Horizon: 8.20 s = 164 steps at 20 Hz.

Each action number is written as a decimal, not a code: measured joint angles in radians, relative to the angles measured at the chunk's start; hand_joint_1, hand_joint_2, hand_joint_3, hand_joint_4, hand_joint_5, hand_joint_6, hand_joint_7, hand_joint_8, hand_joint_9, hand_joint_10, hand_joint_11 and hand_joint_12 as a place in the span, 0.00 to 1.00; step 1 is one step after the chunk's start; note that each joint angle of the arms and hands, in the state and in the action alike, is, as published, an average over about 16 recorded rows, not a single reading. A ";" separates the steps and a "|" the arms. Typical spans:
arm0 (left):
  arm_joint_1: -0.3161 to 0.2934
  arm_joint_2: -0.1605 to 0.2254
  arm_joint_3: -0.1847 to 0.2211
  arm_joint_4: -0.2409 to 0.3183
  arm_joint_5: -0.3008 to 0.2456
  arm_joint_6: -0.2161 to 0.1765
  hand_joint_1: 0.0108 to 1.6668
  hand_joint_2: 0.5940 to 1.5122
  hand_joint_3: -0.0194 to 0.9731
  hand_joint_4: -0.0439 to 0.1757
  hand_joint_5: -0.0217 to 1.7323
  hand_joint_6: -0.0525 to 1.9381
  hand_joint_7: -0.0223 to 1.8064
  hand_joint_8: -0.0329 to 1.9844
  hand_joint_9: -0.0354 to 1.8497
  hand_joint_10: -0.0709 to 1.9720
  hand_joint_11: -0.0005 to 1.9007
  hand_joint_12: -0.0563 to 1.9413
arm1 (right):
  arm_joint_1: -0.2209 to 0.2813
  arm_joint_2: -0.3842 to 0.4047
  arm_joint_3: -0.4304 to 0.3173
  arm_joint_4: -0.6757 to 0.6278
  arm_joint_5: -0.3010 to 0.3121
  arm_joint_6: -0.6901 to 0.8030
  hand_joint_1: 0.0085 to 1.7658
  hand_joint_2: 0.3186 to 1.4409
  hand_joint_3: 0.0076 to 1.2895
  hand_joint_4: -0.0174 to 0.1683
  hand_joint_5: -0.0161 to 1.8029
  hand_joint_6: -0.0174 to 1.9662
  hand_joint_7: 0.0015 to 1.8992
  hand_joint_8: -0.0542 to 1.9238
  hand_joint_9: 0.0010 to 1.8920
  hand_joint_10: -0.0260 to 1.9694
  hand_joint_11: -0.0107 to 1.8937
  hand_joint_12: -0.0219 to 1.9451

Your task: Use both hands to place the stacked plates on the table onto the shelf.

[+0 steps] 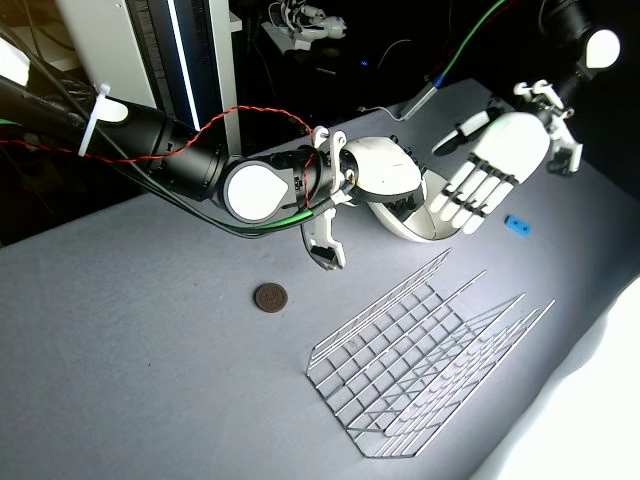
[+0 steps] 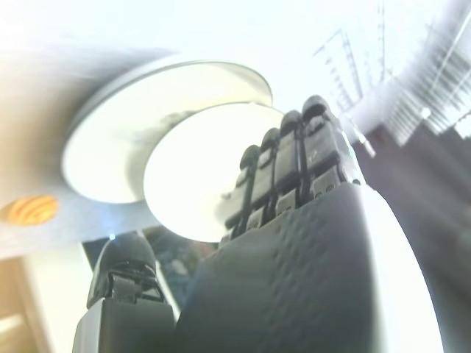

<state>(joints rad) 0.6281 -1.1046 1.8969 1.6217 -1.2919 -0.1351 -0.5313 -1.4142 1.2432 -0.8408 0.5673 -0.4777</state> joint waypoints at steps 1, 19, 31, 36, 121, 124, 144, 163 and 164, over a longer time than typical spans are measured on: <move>-0.013 0.012 -0.001 0.001 -0.001 -0.010 0.01 0.64 0.02 0.21 0.02 0.04 0.02 0.01 0.03 0.04 0.01 0.03 | 0.004 0.005 -0.009 0.001 0.001 0.001 0.63 0.61 0.00 0.08 0.49 0.49 0.51 0.46 0.65 0.03 0.42 0.60; -0.116 0.160 -0.068 0.052 -0.004 -0.083 0.01 0.62 0.02 0.23 0.02 0.04 0.02 0.01 0.03 0.04 0.01 0.02 | 0.099 0.154 -0.173 0.016 0.014 0.001 0.67 0.62 0.00 0.12 0.53 0.53 0.54 0.46 0.66 0.02 0.44 0.60; -0.105 0.160 -0.068 0.045 0.017 -0.088 0.01 0.62 0.02 0.23 0.02 0.04 0.02 0.01 0.03 0.04 0.01 0.02 | 0.200 0.261 -0.199 0.028 -0.027 0.147 0.67 0.62 0.00 0.13 0.54 0.52 0.55 0.44 0.67 0.01 0.44 0.60; -0.086 0.159 -0.068 0.046 0.024 -0.089 0.01 0.62 0.02 0.23 0.02 0.04 0.02 0.01 0.03 0.04 0.01 0.02 | 0.260 0.303 -0.199 -0.026 -0.056 0.303 0.67 0.62 0.00 0.13 0.55 0.51 0.56 0.43 0.67 0.01 0.44 0.59; 0.122 0.077 -0.072 0.067 0.078 -0.026 0.01 0.62 0.02 0.22 0.02 0.04 0.02 0.01 0.03 0.04 0.01 0.03 | 0.280 0.117 0.413 -0.432 -0.225 1.357 0.68 0.62 0.00 0.06 0.52 0.50 0.56 0.32 0.66 0.02 0.46 0.58; 0.124 0.075 -0.072 0.068 0.079 -0.025 0.01 0.62 0.02 0.22 0.02 0.04 0.02 0.01 0.03 0.04 0.01 0.03 | 0.268 0.107 0.424 -0.420 -0.227 1.350 0.66 0.63 0.00 0.06 0.50 0.45 0.54 0.25 0.62 0.02 0.41 0.60; 0.140 0.072 -0.071 0.071 0.089 -0.017 0.01 0.62 0.02 0.22 0.02 0.04 0.02 0.01 0.02 0.04 0.01 0.02 | 0.327 0.121 0.414 -0.366 -0.185 1.255 0.60 0.64 0.00 0.08 0.40 0.04 0.40 0.03 0.40 0.02 0.13 0.72; 0.217 0.056 -0.065 0.039 0.102 -0.039 0.01 0.60 0.02 0.21 0.02 0.03 0.02 0.01 0.01 0.02 0.01 0.03 | 0.368 0.202 0.021 -0.041 -0.260 0.501 0.51 0.63 0.00 0.08 0.17 0.03 0.17 0.03 0.17 0.02 0.04 0.40; 0.222 0.055 -0.065 0.038 0.103 -0.044 0.01 0.60 0.02 0.21 0.02 0.03 0.02 0.01 0.01 0.02 0.01 0.03 | 0.360 0.203 0.002 -0.016 -0.268 0.457 0.52 0.63 0.00 0.08 0.15 0.03 0.15 0.03 0.15 0.02 0.04 0.36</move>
<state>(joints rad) 0.8505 -1.0493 1.8321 1.6594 -1.1893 -0.1789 -0.1709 -1.2114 1.2449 -0.8565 0.2989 -0.0205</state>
